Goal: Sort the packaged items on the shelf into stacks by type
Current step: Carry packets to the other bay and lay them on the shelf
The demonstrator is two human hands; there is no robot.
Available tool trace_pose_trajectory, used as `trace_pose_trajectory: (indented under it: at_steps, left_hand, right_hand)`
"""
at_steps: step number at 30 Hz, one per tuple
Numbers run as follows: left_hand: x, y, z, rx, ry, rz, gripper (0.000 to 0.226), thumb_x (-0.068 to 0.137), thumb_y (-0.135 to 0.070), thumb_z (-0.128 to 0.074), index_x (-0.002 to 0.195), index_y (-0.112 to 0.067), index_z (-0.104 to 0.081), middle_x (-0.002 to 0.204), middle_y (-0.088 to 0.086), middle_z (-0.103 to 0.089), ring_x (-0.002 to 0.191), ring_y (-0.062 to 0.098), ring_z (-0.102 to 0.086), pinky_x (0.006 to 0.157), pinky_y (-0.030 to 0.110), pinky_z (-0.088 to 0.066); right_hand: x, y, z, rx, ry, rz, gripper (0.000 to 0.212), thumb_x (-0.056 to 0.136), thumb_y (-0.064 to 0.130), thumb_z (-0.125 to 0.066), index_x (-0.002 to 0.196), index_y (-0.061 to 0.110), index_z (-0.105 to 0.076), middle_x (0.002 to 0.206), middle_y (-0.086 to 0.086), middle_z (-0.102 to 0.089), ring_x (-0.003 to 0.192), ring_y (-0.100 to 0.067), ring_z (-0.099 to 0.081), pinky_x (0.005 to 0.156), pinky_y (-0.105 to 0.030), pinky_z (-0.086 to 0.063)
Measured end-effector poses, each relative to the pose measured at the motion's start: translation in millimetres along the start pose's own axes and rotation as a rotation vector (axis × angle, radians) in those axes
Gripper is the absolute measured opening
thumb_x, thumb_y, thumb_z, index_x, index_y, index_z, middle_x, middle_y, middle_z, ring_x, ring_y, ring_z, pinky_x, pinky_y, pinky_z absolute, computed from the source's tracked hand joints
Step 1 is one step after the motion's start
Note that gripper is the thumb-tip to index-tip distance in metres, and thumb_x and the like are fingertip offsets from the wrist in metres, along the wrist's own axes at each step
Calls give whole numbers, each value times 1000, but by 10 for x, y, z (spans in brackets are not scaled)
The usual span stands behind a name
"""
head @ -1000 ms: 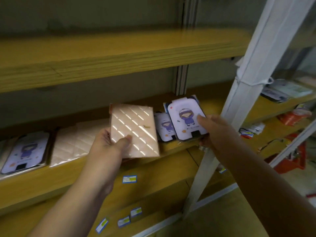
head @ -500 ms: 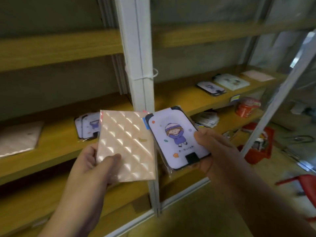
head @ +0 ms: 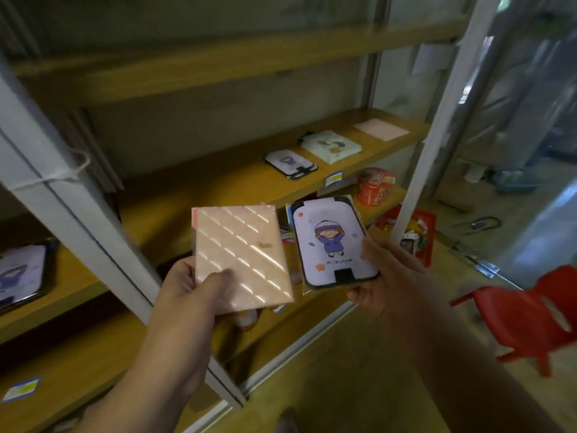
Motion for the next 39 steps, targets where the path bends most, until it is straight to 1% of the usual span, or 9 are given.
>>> trace_pose_trajectory:
  at_steps: [6, 8, 12, 19, 24, 27, 30, 35, 39]
  left_hand:
    - [761, 112, -529, -51, 76, 42, 32, 89, -18, -68, 117, -30, -60, 100, 0, -79, 86, 22, -77, 68, 42, -60]
    - [1073, 111, -659, -78, 81, 26, 31, 89, -18, -68, 117, -31, -60, 103, 0, -79, 88, 22, -77, 64, 37, -61]
    - [1629, 73, -825, -120, 40, 41, 31, 89, -19, -70, 115, -34, -61, 105, -2, -78, 96, 27, -76, 84, 50, -59]
    - [2293, -70, -882, -97, -61, 26, 28, 88, -20, -70, 111, -35, -62, 98, -4, -79, 88, 22, -77, 80, 49, -59]
    - [2485, -90, -931, -108, -105, 70, 26, 87, -20, -72, 108, -31, -63, 91, 1, -80, 78, 25, -78, 59, 39, -60]
    - [2562, -79, -959, -88, -153, 74, 24, 85, -24, -74, 106, -32, -65, 92, 3, -80, 78, 26, -78, 55, 38, -60]
    - [2631, -102, -1070, -55, -178, 47, 20, 83, -27, -76, 99, -33, -66, 90, 3, -80, 76, 25, -78, 54, 38, -58]
    - [2724, -120, -1450, -14, -254, -21, 23, 80, -23, -77, 100, -23, -66, 89, 7, -78, 75, 23, -76, 68, 42, -54]
    - [2837, -101, -1937, -37, -279, -71, 20, 83, -19, -75, 100, -20, -65, 89, 5, -79, 77, 21, -77, 68, 39, -52]
  right_hand:
    - [618, 293, 388, -27, -62, -9, 41, 78, 31, -67, 113, 8, -68, 107, -19, -73, 87, -29, -71, 70, -36, -55]
    - [953, 418, 451, -72, -83, 17, 31, 87, 30, -63, 110, 11, -70, 104, -14, -76, 82, -24, -72, 65, -32, -58]
    - [1765, 583, 390, -202, -81, 31, 22, 97, 29, -60, 108, 15, -72, 99, -8, -78, 79, -20, -75, 61, -27, -58]
    - [3198, 675, -11, -488, -74, 79, 12, 97, 24, -64, 91, 17, -71, 75, -1, -77, 62, -14, -74, 52, -23, -56]
    - [3827, 688, -313, -864, 13, 164, 27, 96, 31, -61, 86, 7, -68, 73, -14, -66, 54, -21, -63, 51, -30, -51]
    - [3968, 674, -412, -1227, 13, 348, 35, 95, 39, -57, 79, 10, -69, 71, -10, -69, 64, -27, -66, 58, -37, -54]
    - [4037, 622, -365, -1455, 12, 456, 36, 93, 50, -56, 73, 21, -63, 62, 0, -62, 58, -16, -61, 48, -28, -40]
    - [4112, 762, -234, -1300, 113, 573, 25, 86, 55, -65, 87, 33, -53, 68, 14, -51, 63, 4, -49, 51, -20, -33]
    - [4214, 1087, 164, -1095, 130, 636, 25, 86, 49, -67, 97, 27, -65, 82, 14, -57, 74, -3, -58, 65, -27, -49]
Point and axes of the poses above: each hand's wrist, its own x-axis towards the middle knuckle, its own z-axis out of the back of the hand, y = z × x, the point moved 1 cm from there along x, towards the middle knuckle
